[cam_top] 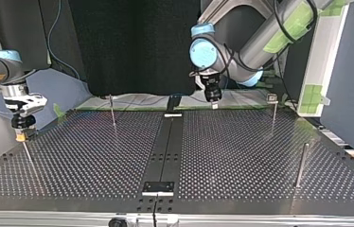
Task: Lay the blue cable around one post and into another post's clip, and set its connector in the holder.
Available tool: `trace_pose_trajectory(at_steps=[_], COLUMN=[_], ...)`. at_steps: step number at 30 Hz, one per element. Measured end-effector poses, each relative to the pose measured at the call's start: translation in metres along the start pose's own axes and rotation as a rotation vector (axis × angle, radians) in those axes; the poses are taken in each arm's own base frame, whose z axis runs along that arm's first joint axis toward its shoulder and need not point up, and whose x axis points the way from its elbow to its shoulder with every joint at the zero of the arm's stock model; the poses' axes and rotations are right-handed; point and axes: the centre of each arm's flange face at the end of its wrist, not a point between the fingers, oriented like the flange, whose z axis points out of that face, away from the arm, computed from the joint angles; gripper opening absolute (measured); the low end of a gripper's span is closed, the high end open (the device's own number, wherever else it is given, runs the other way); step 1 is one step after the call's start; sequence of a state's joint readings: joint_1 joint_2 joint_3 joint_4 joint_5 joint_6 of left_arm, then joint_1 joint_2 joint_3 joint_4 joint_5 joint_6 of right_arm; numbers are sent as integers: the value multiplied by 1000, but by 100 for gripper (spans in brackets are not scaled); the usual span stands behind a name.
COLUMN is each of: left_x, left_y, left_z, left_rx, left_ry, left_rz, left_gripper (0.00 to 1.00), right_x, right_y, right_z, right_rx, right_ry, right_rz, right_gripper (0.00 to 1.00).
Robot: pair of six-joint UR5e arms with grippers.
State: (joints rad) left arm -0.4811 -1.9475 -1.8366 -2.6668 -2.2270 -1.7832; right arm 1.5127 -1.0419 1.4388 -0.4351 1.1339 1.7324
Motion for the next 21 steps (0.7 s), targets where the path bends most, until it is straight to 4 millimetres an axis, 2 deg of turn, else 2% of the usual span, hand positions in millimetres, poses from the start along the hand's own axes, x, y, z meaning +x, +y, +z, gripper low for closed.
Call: trace_pose_trajectory(at_steps=[11,21], left_x=[-77,-145], left_y=[-10,-1], left_z=[4,1], left_rx=[21,-22], left_ry=[-64,-123], left_rz=[-49,-77], left_gripper=[2,2], right_x=[0,0], right_y=[0,0], right_z=[0,0], right_rx=[0,0], right_ry=[0,0], right_rz=[0,0], right_gripper=[0,0])
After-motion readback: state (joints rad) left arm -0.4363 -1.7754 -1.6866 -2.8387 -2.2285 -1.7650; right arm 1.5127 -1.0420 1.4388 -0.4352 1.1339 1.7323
